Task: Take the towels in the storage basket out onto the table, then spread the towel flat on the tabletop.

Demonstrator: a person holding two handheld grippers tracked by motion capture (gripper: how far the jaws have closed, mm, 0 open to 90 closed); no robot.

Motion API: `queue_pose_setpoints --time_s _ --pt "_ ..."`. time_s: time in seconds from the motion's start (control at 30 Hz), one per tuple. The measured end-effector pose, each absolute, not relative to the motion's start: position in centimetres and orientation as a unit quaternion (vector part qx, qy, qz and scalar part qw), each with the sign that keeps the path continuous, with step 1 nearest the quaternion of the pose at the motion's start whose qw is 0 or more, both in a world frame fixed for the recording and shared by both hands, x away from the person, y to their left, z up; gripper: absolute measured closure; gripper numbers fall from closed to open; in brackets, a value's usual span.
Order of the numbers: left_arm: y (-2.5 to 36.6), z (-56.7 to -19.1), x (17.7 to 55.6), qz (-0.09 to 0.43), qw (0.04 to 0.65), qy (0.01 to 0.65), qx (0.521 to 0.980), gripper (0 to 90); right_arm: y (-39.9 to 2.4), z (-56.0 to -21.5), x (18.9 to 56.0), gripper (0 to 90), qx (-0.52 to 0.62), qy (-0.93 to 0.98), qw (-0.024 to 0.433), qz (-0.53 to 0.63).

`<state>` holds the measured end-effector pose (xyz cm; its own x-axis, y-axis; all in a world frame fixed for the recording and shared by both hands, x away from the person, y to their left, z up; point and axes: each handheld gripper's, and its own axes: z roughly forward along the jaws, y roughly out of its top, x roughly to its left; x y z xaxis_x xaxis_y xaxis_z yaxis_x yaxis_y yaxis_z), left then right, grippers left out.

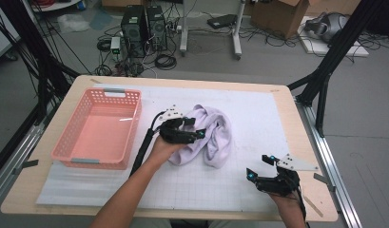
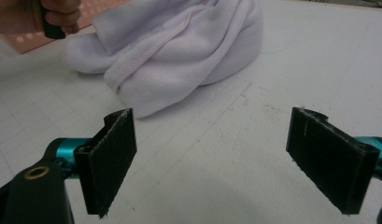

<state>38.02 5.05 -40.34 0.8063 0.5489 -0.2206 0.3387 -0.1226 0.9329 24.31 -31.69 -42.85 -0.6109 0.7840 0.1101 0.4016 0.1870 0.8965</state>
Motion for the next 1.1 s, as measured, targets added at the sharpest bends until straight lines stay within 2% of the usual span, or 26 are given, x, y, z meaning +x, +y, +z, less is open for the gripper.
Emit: queue_pose_setpoints --time_s 0.07,0.37,1.1 --pt "6.2 -40.0 37.7 0.094 0.594 0.304 0.738 22.5 -31.7 -42.9 24.4 14.7 0.397 0.746 0.192 0.498" --pt "9.6 -38.9 35.3 0.121 0.607 0.306 0.723 19.0 -31.3 -42.9 25.0 14.7 0.398 0.746 0.191 0.498" --pt "10.3 -40.1 34.5 0.129 0.594 0.322 0.726 19.8 -31.0 -42.8 24.9 14.7 0.403 0.747 0.197 0.49"
